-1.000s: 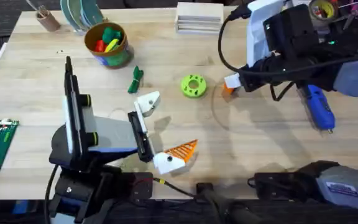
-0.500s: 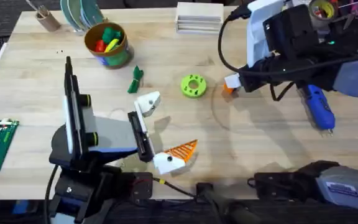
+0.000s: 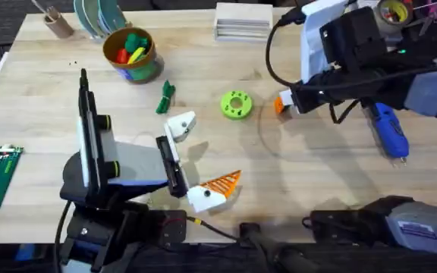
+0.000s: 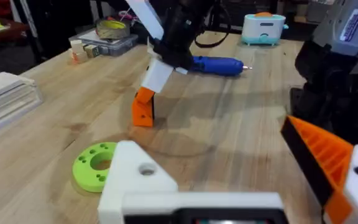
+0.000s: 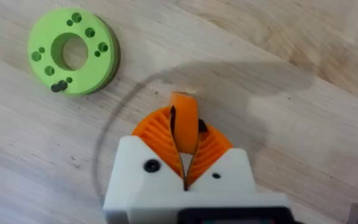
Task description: Pick up the gripper from the table and insert it into the empty holder that is missing its gripper. Then pick up a screw, insert it into the mounting hole, and use the screwdriver to tighten it. Finally, clean up the table by picking up the vegetable and placing it into the bucket.
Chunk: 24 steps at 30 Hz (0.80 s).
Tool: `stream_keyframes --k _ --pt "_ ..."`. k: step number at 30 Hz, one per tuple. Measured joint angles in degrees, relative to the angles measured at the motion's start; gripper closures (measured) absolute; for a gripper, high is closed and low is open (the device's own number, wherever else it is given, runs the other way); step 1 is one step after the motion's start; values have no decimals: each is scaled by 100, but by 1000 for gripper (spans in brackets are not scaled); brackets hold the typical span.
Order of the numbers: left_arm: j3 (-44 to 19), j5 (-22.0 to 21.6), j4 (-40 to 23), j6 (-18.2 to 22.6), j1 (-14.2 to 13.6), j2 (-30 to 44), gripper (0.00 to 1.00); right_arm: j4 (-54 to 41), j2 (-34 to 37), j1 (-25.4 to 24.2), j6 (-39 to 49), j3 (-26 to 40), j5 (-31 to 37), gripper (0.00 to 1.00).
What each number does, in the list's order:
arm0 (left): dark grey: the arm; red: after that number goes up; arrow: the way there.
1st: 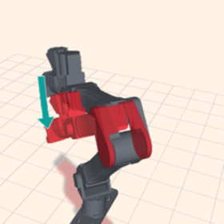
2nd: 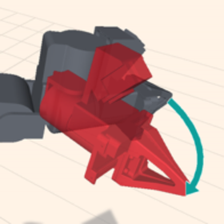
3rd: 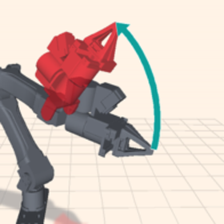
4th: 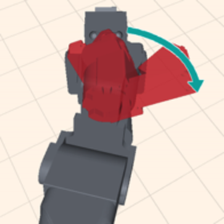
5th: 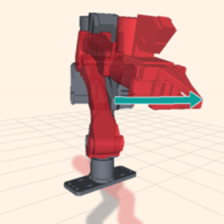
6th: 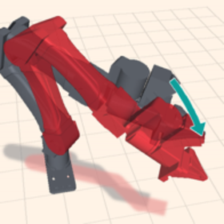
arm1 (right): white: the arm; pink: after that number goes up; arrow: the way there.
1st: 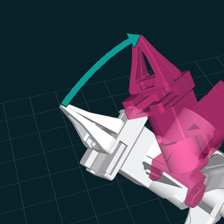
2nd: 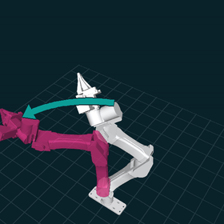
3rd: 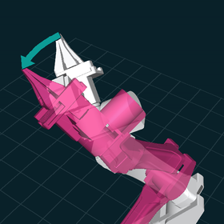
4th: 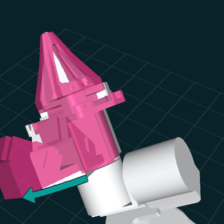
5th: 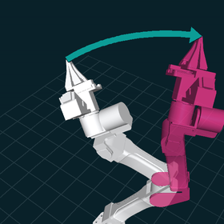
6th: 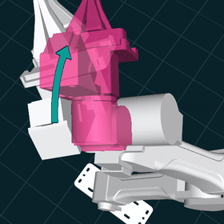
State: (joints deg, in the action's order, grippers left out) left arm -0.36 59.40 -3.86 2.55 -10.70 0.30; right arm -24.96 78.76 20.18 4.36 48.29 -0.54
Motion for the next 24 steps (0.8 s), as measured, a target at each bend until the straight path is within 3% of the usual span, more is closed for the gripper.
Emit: stream_keyframes --k 10,17,24 --pt "0 0 0 0 0 0 8 -343 -277 0 0 60 -39 984" --pt "2 0 0 0 0 0 7 -771 -1248 0 -2 330 -153 985" --pt "2 0 0 0 0 2 7 -1266 -2334 0 -389 343 -982 986"
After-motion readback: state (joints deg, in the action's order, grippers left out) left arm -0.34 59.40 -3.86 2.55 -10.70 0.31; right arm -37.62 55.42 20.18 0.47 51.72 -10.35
